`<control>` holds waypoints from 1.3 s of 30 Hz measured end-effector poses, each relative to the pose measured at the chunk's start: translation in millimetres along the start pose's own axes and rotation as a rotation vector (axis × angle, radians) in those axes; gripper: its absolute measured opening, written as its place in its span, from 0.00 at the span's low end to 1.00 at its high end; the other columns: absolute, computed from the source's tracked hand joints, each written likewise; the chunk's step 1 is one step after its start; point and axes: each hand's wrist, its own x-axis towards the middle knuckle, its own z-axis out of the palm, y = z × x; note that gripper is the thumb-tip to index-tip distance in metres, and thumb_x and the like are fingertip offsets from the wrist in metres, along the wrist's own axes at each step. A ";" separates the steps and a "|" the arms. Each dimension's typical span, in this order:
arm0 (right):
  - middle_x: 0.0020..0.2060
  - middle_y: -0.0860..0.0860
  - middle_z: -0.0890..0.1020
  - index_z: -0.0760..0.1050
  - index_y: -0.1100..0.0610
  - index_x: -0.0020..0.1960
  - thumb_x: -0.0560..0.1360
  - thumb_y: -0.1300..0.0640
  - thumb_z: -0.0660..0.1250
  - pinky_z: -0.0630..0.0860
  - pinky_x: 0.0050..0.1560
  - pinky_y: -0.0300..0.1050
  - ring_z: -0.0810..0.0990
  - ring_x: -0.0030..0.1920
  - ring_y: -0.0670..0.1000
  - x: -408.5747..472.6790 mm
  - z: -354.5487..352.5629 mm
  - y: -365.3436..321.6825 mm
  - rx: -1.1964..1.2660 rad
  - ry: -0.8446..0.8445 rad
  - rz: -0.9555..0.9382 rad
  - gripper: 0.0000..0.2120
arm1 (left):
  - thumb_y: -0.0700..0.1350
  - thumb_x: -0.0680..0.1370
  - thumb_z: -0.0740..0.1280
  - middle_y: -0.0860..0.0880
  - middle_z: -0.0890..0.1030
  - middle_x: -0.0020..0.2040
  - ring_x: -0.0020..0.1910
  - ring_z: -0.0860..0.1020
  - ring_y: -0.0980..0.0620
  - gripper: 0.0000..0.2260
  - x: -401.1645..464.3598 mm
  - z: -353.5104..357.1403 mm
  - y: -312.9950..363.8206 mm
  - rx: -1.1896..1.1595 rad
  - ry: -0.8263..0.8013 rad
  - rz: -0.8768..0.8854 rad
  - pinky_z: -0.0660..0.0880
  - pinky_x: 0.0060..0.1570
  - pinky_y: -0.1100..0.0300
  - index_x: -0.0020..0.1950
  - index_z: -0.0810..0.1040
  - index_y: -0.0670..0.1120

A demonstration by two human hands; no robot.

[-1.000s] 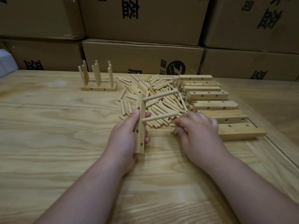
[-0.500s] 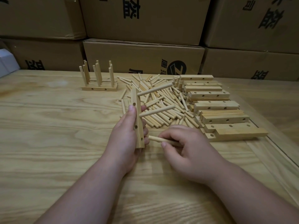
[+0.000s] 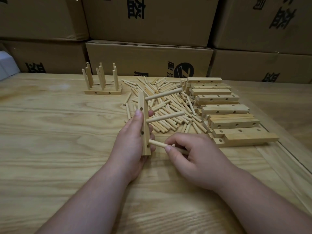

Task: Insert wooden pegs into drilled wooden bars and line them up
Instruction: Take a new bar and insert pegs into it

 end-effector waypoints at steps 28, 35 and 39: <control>0.30 0.44 0.81 0.84 0.47 0.47 0.76 0.38 0.59 0.75 0.34 0.48 0.76 0.32 0.44 3.9 5.6 -10.5 -0.041 -0.047 0.000 0.18 | 0.59 0.84 0.59 0.51 0.73 0.37 0.30 0.69 0.56 0.16 -1.3 0.0 -5.1 0.212 -0.061 0.098 0.68 0.30 0.62 0.54 0.85 0.56; 0.31 0.43 0.81 0.84 0.46 0.47 0.76 0.42 0.63 0.74 0.35 0.46 0.76 0.33 0.43 4.6 7.1 -12.1 -0.004 -0.043 0.030 0.14 | 0.59 0.84 0.59 0.52 0.72 0.36 0.31 0.67 0.55 0.15 -1.4 1.3 -5.9 0.219 -0.068 0.133 0.67 0.30 0.62 0.54 0.84 0.56; 0.30 0.42 0.80 0.84 0.45 0.48 0.77 0.42 0.62 0.73 0.36 0.45 0.76 0.33 0.42 4.4 4.7 -14.6 -0.015 -0.077 0.046 0.13 | 0.60 0.83 0.59 0.52 0.73 0.37 0.31 0.68 0.55 0.17 -1.2 0.4 -6.4 0.237 -0.077 0.119 0.68 0.31 0.61 0.54 0.85 0.56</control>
